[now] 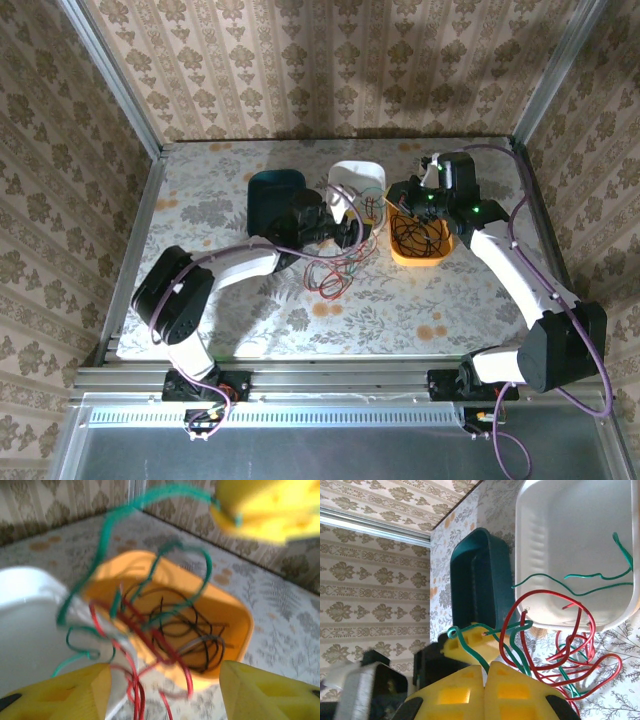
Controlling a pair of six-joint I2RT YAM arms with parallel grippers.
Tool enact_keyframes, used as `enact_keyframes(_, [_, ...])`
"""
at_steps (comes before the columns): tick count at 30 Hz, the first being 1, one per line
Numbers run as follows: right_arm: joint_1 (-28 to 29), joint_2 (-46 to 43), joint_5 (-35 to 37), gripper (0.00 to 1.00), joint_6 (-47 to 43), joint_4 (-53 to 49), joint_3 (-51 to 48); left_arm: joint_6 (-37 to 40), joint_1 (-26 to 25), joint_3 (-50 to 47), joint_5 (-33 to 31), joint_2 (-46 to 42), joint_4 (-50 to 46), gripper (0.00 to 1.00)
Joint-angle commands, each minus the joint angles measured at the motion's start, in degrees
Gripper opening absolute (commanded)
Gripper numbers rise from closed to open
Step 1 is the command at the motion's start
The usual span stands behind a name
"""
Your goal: Untangle the cables
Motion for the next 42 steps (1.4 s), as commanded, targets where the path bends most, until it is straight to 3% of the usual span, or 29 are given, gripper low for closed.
enact_keyframes(1, [-0.1, -0.7, -0.7, 0.00, 0.9, 1.0, 0.2, -2.7, -0.2, 4.0, 2.6, 4.9, 4.0, 0.59])
enact_keyframes(2, [0.0, -0.9, -0.5, 0.00, 0.9, 1.0, 0.2, -3.5, -0.3, 5.0, 2.6, 6.4, 4.8, 0.55])
enact_keyframes(6, [0.0, -2.0, 1.2, 0.00, 1.3, 1.5, -0.4, -4.2, -0.7, 7.7, 2.4, 9.6, 4.3, 0.11])
enact_keyframes(8, [0.0, -3.0, 3.9, 0.00, 1.1, 0.9, -0.6, -3.6, -0.8, 7.0, 1.6, 9.3, 3.2, 0.00])
enact_keyframes(18, [-0.1, -10.7, 31.7, 0.00, -0.4, -9.3, -2.8, 0.0, 1.9, -7.9, 4.2, -5.0, -6.4, 0.00])
enact_keyframes(24, [-0.3, -10.4, 35.0, 0.00, -1.6, -13.1, -3.0, 2.3, 4.0, -15.1, 5.9, -14.0, -16.9, 0.00])
enact_keyframes(30, [-0.5, -10.4, 40.4, 0.00, -1.8, -15.5, -2.3, 3.7, 4.0, -21.9, 1.1, -21.6, -25.1, 0.00])
enact_keyframes(34, [-0.5, -9.4, 40.8, 0.00, -3.6, -14.7, -1.7, 1.5, 4.1, -26.1, -1.6, -25.7, -23.5, 0.00])
enact_keyframes(42, [-2.1, -8.0, 50.0, 0.00, -5.3, -18.0, 2.3, 0.8, 5.7, -30.4, -7.0, -28.4, -22.2, 0.00])
